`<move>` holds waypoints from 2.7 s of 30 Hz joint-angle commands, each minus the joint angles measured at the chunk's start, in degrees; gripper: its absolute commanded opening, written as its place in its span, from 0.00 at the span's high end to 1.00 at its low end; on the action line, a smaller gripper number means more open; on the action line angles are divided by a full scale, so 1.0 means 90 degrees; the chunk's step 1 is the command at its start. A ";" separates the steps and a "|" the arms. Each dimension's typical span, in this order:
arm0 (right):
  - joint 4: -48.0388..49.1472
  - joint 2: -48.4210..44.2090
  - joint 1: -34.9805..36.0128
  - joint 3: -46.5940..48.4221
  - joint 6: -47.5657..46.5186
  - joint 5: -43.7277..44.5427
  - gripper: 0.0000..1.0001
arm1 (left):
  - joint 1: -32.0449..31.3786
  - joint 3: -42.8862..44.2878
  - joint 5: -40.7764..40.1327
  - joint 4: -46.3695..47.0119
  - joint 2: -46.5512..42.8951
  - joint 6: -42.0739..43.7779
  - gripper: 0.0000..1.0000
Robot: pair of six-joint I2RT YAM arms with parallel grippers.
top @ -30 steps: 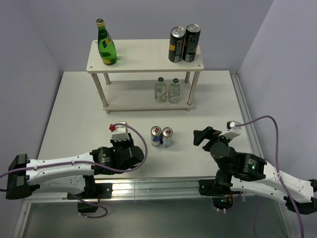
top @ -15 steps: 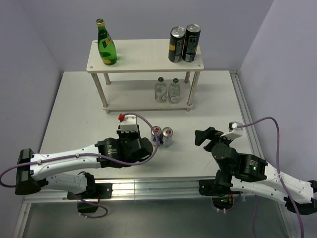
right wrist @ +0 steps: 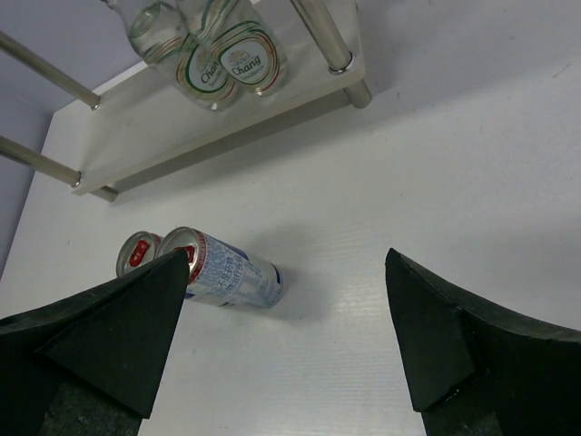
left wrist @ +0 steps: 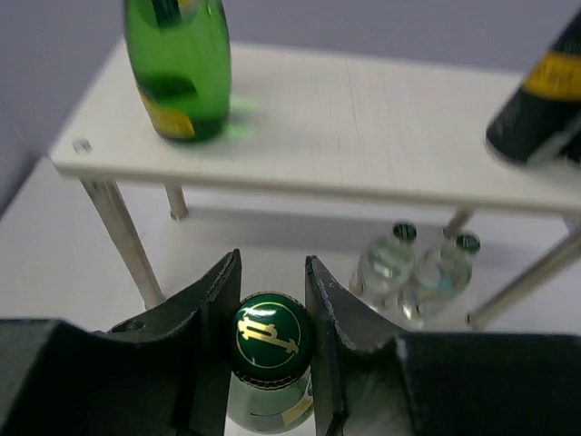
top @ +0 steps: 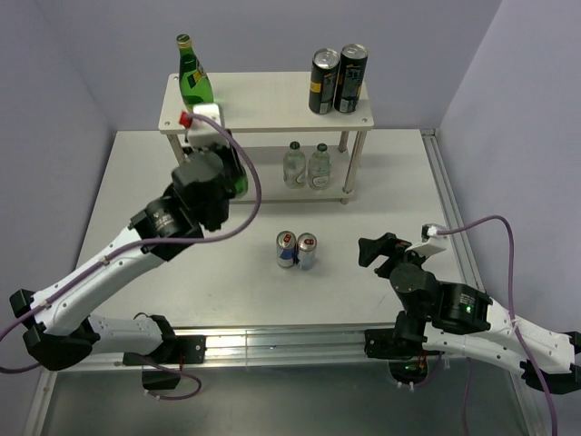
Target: Place and organize the beverage onto the shelf
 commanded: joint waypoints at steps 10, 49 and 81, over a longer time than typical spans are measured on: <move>-0.0107 -0.0191 0.0031 -0.0073 0.0259 0.0359 0.05 | 0.1273 0.2989 0.1153 0.2330 0.1212 0.2369 1.00; -0.0136 -0.0699 0.0040 -0.0190 0.0308 0.0369 0.07 | 0.2573 0.4953 0.2150 0.2945 0.3606 0.2593 1.00; -0.0068 -0.0738 0.0031 -0.0200 0.0220 0.0300 0.08 | 0.2641 0.4953 0.1974 0.3327 0.4007 0.2808 0.10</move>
